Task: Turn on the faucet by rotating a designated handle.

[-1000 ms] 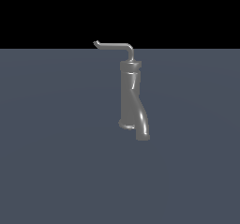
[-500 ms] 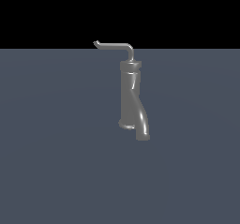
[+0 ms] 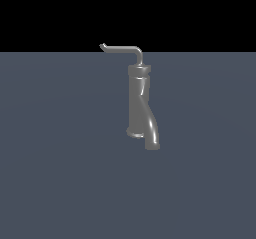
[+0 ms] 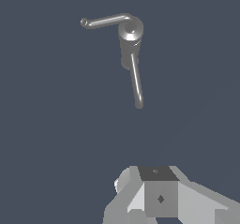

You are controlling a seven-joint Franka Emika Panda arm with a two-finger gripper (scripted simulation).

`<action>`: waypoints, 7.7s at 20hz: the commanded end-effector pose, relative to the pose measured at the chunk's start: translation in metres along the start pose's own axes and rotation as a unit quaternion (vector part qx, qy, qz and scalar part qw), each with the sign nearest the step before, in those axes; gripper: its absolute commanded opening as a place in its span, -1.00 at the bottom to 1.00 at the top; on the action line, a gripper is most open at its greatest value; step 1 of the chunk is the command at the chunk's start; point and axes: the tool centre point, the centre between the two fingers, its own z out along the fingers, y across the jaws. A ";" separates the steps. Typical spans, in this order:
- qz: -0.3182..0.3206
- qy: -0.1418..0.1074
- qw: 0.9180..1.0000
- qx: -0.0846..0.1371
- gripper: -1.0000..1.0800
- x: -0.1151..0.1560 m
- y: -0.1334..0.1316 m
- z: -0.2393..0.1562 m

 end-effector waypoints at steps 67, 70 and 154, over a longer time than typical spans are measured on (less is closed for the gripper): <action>0.642 0.020 0.766 -0.024 -1.00 0.273 -0.090 0.202; 0.645 0.021 0.763 -0.025 -1.00 0.274 -0.091 0.204; 0.636 0.021 0.771 -0.025 -1.00 0.184 0.060 0.195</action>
